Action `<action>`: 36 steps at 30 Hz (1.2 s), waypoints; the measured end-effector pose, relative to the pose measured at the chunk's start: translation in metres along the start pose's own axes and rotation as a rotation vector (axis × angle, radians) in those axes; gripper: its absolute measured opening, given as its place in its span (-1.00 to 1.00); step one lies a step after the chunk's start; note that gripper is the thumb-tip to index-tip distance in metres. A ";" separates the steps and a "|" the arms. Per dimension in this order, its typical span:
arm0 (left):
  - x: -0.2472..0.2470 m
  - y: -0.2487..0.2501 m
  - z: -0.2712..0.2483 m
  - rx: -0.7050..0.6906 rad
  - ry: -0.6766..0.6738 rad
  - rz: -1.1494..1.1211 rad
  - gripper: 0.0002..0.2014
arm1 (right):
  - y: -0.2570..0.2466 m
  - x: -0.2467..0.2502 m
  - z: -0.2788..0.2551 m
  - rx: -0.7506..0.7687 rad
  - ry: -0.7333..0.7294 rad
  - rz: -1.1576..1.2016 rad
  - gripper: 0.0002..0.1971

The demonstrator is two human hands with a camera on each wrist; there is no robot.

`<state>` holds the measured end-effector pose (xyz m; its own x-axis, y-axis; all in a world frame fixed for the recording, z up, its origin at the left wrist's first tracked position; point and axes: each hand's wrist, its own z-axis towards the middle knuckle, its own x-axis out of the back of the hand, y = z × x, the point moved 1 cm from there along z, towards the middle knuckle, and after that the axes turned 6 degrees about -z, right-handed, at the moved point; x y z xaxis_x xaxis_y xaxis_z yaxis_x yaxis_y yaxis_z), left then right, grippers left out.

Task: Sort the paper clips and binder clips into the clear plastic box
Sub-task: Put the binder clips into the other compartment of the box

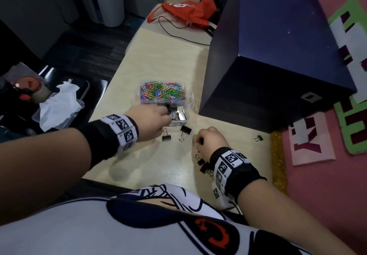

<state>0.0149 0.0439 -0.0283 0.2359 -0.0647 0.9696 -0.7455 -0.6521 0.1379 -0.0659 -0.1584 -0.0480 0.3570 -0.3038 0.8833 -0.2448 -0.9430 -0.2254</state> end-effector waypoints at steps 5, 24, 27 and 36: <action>-0.033 0.014 -0.002 -0.035 -0.182 0.037 -0.57 | -0.027 0.029 0.006 0.075 0.142 0.067 -0.90; 0.019 0.004 0.024 0.218 0.121 -0.184 -0.57 | 0.025 0.021 -0.029 -0.438 -0.420 -0.403 -0.25; 0.009 0.031 0.034 0.042 0.025 -0.139 -0.63 | 0.030 0.006 -0.035 -0.442 -0.406 -0.313 -0.03; -0.035 0.066 0.049 0.004 -0.219 0.010 -0.44 | 0.015 -0.023 -0.044 -0.149 -0.104 -0.039 -0.43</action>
<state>-0.0119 -0.0338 -0.0632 0.3588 -0.2330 0.9039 -0.7459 -0.6537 0.1276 -0.1173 -0.1600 -0.0537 0.4581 -0.2868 0.8413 -0.3572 -0.9261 -0.1213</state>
